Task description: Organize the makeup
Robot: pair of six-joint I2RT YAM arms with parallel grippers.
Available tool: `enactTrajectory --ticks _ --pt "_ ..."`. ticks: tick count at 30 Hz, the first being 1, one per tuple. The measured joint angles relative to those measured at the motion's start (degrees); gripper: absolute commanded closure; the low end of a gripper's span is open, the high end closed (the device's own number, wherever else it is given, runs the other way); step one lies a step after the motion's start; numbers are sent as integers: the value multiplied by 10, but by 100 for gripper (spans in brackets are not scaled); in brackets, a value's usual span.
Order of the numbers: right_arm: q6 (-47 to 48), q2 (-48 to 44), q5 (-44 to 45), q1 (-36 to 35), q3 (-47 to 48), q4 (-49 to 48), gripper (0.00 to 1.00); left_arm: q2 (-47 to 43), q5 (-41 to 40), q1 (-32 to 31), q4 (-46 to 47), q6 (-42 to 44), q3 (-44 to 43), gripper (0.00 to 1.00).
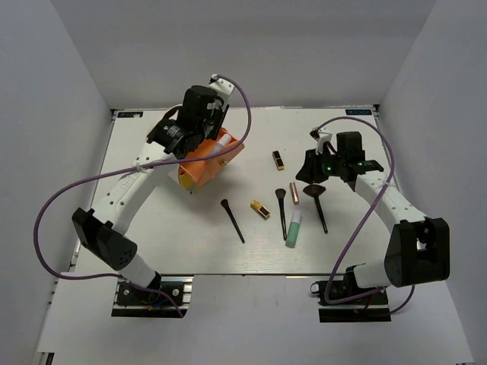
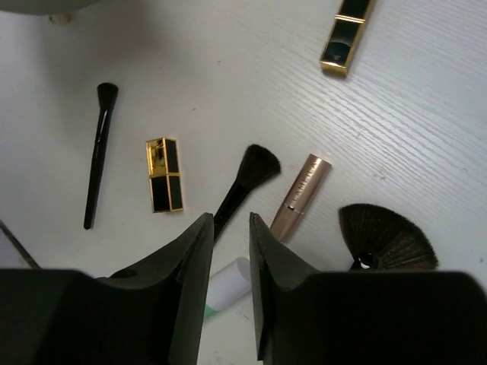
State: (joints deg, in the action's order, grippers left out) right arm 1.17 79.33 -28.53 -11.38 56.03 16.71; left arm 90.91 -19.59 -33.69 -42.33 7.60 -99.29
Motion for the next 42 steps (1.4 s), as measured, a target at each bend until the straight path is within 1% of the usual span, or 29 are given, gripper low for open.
enactTrajectory --ticks 2,3,5,6,7,8,9,10,11,13,15,16,19,22,25,34,39,42 --pt "37 0 -28 0 0 6 78 -9 -3 0 6 -10 -17 69" --pt "61 0 -43 0 0 10 80 -17 -4 0 9 -15 -21 76" --pt "123 0 -75 -1 0 30 79 -42 -4 0 12 -30 -23 78" --pt "169 0 -96 -1 0 45 74 -58 -4 0 13 -40 -22 78" --pt "232 0 -119 -3 2 74 70 -80 -3 0 16 -55 -15 73" --pt "295 1 -140 -3 4 108 61 -103 -3 0 22 -69 -3 66" --pt "374 3 -158 -3 6 145 57 -131 0 0 26 -85 18 51" --pt "458 7 -170 -5 9 187 53 -160 2 0 25 -100 39 45" --pt "538 12 -179 -7 11 231 46 -186 4 0 28 -115 61 41" --pt "688 26 -182 -10 13 304 42 -238 7 0 28 -150 110 36" --pt "811 43 -178 -14 16 365 39 -282 9 0 25 -185 157 35" --pt "861 51 -173 -16 16 386 39 -300 9 0 20 -201 180 35" --pt "973 65 -152 -29 20 426 34 -338 9 0 9 -243 228 34" --pt "1042 76 -127 -47 25 442 32 -368 9 0 -6 -278 261 34" --pt "1080 93 -98 -66 27 448 32 -395 9 0 -21 -306 279 33" --pt "1109 131 -31 -128 27 427 34 -458 0 0 -50 -354 312 32" --pt "1115 156 4 -155 26 398 40 -472 -8 0 -59 -367 321 32" --pt "1116 165 22 -164 24 388 47 -476 -10 0 -62 -372 325 32"
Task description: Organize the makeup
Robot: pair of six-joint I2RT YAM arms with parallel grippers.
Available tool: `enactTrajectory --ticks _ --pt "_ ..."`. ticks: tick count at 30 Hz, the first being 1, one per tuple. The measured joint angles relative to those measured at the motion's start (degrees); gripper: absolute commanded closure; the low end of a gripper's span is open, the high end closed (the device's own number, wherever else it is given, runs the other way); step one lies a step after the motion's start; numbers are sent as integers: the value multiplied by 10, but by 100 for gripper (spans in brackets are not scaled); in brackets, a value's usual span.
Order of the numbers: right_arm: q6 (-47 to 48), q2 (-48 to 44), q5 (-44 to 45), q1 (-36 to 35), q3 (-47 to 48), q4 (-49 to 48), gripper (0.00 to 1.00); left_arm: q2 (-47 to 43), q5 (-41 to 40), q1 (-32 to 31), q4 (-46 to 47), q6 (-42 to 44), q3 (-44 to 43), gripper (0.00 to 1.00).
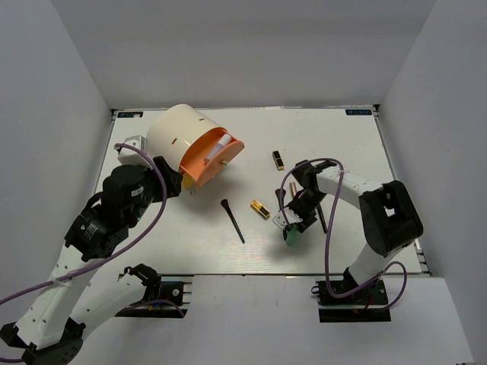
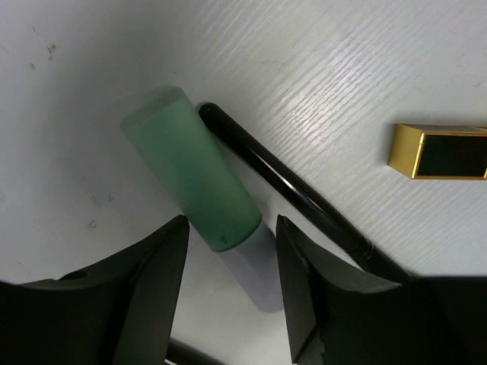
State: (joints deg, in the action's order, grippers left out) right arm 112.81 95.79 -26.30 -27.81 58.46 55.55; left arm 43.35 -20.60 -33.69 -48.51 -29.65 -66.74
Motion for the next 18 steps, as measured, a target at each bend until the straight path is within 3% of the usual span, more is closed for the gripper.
enactTrajectory --ticks 4,10,18 --pt "2 2 21 -5 -6 -8 59 -4 0 0 -2 -5 10 32" --pt "3 -5 24 -5 -18 -18 66 -7 1 0 3 -17 38 32" --pt "9 -26 27 -4 -48 -46 55 -8 10 0 14 -33 74 32"
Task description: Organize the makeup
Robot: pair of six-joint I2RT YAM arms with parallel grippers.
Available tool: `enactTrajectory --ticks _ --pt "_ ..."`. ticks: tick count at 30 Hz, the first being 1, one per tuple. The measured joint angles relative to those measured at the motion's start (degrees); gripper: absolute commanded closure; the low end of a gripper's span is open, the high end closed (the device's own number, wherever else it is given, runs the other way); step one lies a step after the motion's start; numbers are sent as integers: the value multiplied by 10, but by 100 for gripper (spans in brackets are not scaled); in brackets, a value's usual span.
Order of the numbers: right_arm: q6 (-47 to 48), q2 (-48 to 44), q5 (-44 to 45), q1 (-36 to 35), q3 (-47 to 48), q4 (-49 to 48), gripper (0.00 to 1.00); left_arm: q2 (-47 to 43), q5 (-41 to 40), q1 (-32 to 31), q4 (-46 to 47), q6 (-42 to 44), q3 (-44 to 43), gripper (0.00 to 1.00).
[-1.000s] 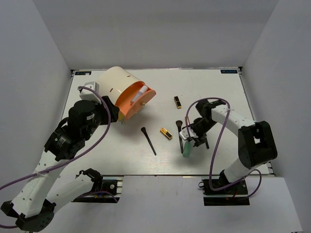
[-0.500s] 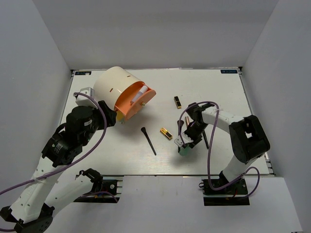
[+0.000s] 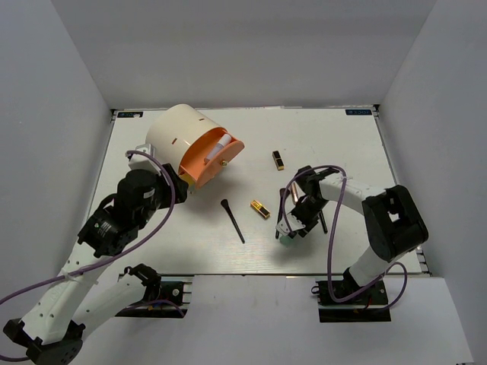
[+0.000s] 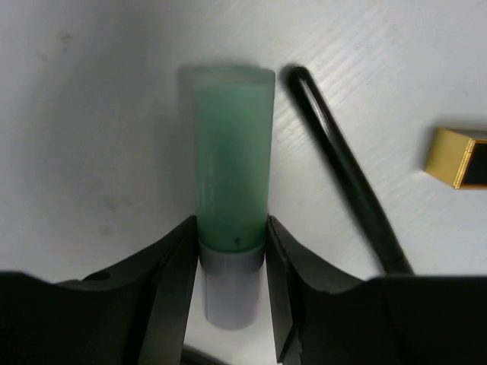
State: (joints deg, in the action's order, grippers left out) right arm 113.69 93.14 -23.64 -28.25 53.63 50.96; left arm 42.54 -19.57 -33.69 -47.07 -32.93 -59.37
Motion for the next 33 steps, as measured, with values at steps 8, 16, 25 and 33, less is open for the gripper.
enactTrajectory --ticks 8,16,25,33 --pt "0 -2 0 0 -16 10 74 0 7 0 13 -8 8 32" --pt "0 8 -14 9 39 74 100 -12 11 0 12 -27 19 32" --pt "-72 -42 -112 28 218 126 100 -52 12 0 14 -49 49 32" --pt "-328 -21 -175 -12 335 -107 100 -55 15 0 26 -52 58 32"
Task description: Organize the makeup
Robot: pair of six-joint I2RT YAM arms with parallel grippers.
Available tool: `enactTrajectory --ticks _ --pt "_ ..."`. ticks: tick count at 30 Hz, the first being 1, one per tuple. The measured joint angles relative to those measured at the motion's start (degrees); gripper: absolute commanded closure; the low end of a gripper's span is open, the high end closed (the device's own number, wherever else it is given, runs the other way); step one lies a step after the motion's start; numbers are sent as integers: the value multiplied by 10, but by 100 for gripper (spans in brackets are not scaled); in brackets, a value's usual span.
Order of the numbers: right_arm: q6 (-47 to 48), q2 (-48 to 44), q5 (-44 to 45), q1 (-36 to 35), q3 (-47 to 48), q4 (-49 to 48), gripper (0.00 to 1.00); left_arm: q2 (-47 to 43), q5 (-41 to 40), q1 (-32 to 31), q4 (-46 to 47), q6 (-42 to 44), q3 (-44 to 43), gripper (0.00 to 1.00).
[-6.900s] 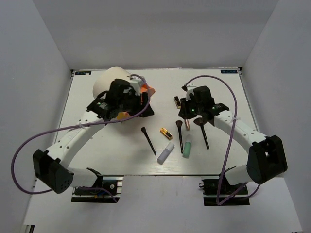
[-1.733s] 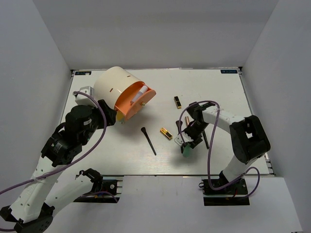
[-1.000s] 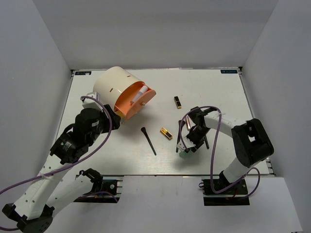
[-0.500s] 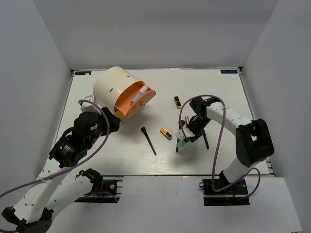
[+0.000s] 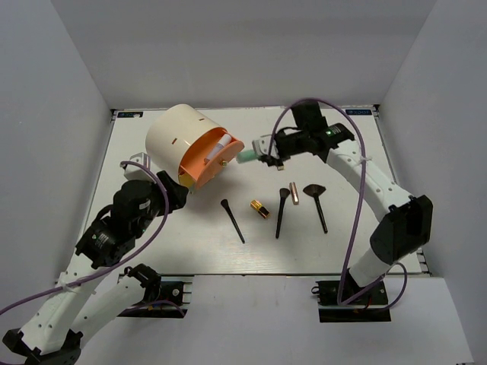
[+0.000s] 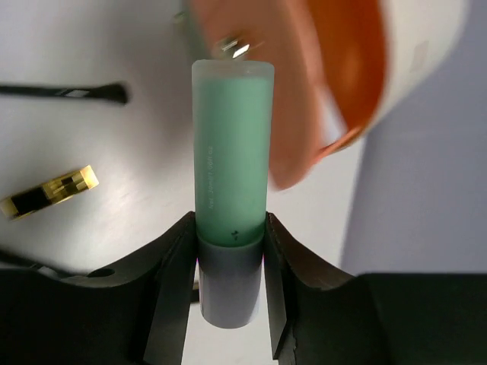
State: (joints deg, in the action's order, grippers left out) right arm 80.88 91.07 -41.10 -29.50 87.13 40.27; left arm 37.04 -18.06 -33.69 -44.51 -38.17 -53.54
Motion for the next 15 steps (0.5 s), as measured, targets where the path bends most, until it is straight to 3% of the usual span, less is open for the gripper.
enactTrajectory --ticks 6,15 --pt "-73 67 20 -55 94 -138 100 -13 1 0 0 -8 5 33" --pt "-16 123 41 -111 167 -198 100 -41 0 0 0 -22 19 33"
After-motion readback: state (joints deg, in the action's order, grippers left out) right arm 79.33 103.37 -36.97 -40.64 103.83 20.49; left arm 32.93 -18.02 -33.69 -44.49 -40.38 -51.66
